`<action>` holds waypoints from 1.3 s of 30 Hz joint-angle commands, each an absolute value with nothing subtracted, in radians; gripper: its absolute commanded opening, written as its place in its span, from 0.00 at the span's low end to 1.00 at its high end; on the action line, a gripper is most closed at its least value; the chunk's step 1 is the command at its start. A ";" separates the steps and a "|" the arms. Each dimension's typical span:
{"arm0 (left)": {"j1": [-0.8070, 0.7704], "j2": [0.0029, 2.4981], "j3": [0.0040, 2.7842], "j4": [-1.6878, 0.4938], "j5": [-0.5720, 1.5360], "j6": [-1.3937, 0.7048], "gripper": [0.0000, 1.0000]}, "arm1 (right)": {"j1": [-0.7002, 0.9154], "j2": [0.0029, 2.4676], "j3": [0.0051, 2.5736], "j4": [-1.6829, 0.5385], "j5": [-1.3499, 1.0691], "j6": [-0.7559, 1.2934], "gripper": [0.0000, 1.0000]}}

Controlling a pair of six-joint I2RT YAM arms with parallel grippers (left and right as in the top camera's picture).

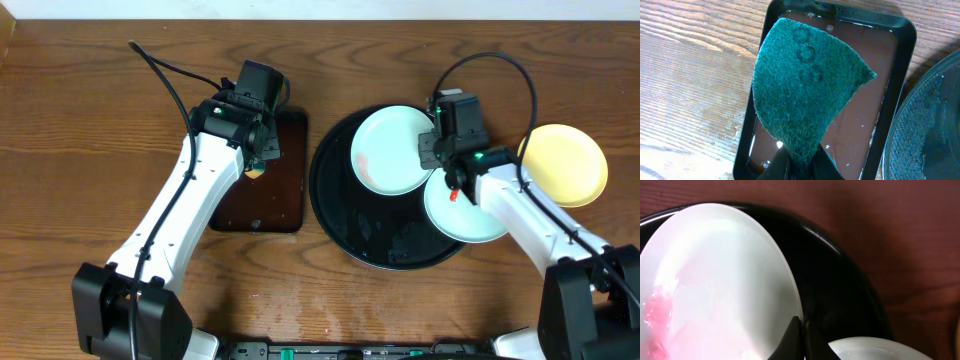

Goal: Clean dirty plates on tray and stack at the side
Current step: 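Grasp cleaned pale green plate with right gripper and lift it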

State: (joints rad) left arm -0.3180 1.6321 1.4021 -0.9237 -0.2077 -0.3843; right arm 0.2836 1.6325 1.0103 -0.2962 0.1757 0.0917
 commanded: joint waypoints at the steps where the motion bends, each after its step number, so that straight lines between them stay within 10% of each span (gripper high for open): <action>1: -0.315 1.614 1.396 -0.927 -0.209 -0.368 0.08 | 0.339 1.579 1.011 -0.299 0.316 0.038 0.01; 24: -0.315 1.615 1.343 -0.884 -0.209 -0.368 0.08 | 0.789 1.530 1.013 -0.017 1.307 -0.485 0.01; 39: -0.315 1.615 1.343 -0.868 -0.177 -0.379 0.08 | 0.892 1.530 1.013 0.167 1.393 -0.809 0.01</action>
State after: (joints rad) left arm -0.3180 1.6321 1.3468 -0.8703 -0.1978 -0.3847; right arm 0.8871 1.5528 1.0080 0.1532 1.3502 -0.7650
